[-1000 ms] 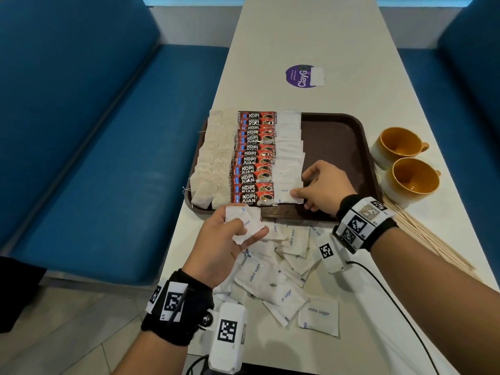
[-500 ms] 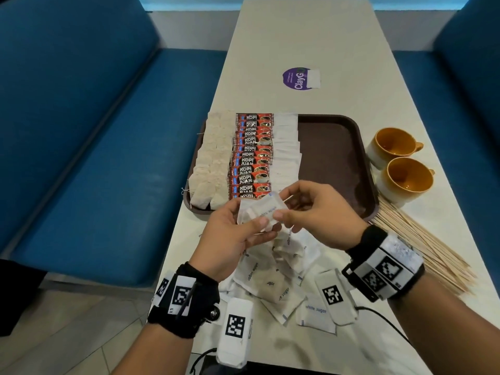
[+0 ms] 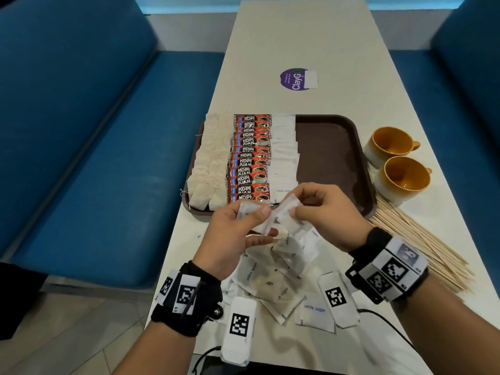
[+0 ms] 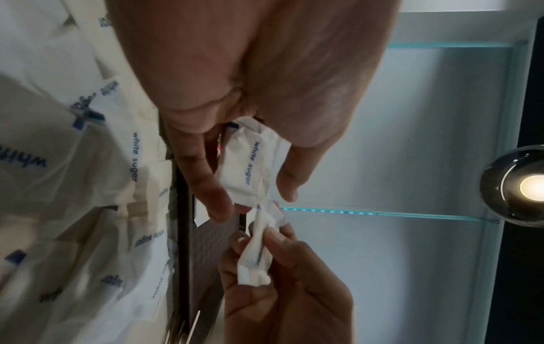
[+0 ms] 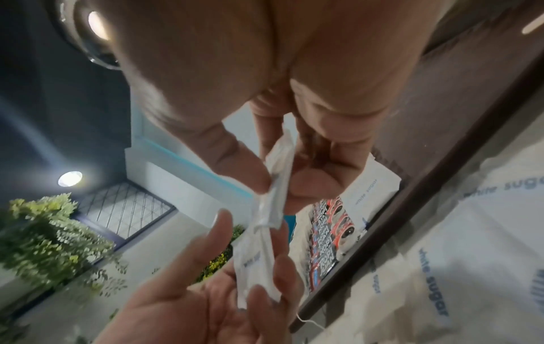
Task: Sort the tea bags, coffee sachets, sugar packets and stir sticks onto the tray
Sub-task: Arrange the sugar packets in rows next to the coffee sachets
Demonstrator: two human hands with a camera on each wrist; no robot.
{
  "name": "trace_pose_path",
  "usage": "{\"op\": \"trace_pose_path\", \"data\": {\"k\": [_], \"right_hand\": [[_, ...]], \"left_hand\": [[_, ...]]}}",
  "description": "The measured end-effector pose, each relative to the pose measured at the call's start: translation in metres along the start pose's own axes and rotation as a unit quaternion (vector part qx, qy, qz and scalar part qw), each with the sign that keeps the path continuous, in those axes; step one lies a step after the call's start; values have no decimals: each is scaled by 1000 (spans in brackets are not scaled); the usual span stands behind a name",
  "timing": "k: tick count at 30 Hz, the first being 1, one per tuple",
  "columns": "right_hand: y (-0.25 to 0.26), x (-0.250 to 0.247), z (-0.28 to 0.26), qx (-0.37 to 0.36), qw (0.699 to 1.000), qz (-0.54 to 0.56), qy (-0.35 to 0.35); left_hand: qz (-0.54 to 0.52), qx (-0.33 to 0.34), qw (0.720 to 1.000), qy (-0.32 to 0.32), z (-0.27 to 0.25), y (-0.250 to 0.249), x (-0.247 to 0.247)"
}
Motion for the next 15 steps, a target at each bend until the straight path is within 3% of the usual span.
{"op": "trace_pose_path", "data": {"k": [3, 6, 15], "right_hand": [[1, 7, -2, -22, 999, -33, 37], [2, 6, -2, -22, 999, -34, 5], [-7, 0, -5, 42, 994, 96, -44]], "left_hand": [[39, -3, 999, -10, 2, 2, 0], [76, 17, 996, -39, 3, 5, -3], [1, 16, 997, -69, 3, 3, -6]]}}
Point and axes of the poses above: each hand's wrist, its own z-axis towards the middle knuckle, its own x-axis out of the palm, y = z × x, the point moved 2 cm from there along z, towards the middle knuckle, and after that the axes turned 10 degrees about -x, right-handed, at the moved point
